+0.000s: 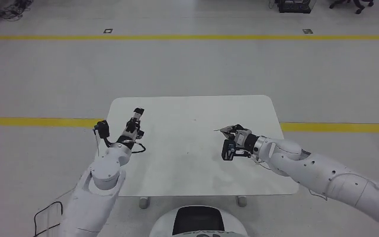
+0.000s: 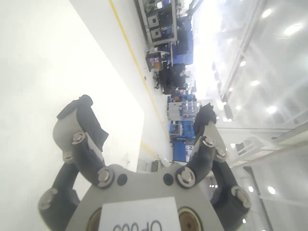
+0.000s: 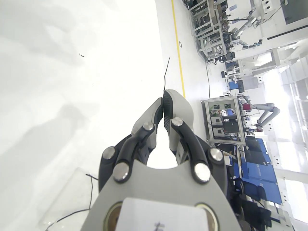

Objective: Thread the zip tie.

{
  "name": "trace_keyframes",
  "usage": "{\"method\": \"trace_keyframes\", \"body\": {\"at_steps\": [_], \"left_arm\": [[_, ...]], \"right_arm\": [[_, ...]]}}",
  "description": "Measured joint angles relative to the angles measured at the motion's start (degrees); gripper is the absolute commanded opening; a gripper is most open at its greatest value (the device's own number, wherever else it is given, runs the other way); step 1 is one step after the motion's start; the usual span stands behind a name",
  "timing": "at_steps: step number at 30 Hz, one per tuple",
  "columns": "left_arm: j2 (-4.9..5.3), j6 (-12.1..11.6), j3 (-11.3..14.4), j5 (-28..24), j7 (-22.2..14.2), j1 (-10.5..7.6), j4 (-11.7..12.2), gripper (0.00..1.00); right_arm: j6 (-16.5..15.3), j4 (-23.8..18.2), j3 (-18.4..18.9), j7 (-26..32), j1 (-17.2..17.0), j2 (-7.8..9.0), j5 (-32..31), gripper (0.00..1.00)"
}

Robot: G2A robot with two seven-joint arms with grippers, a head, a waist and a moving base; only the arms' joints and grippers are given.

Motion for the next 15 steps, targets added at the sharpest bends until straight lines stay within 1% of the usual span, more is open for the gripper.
{"method": "trace_keyframes", "body": {"at_steps": [1, 3, 4, 12, 14, 15], "left_arm": [[-0.12, 1.64, 2.29, 3.05, 0.18, -0.91, 0.31, 1.0], [-0.31, 1.91, 5.33, 6.93, 0.41, -2.0, 0.95, 1.0], [-0.37, 1.69, 6.18, 8.13, 0.6, -2.32, 1.13, 1.0], [-0.38, 1.55, 6.31, 8.35, 0.68, -2.37, 1.17, 1.0], [-0.51, 1.56, 7.78, 10.15, 0.33, -2.98, 1.9, 1.0], [-0.63, 1.57, 8.71, 11.0, -0.35, -3.47, 3.01, 1.0]], "right_arm": [[-0.36, -0.16, 0.0, 0.81, -0.19, -0.04, 0.0, 0.0], [-1.41, -0.62, 0.0, 2.14, -0.29, -0.18, 0.0, 0.0], [-1.83, -0.82, 0.0, 2.54, -0.29, -0.24, 0.0, 0.0], [-1.94, -0.88, 0.09, 2.54, -0.45, -0.31, 0.0, 0.0], [-2.77, -1.17, 0.45, 2.33, -0.8, -0.7, 0.0, 0.0], [-3.4, -1.25, 0.48, 2.36, -0.7, -0.93, 0.0, 0.0]]}}
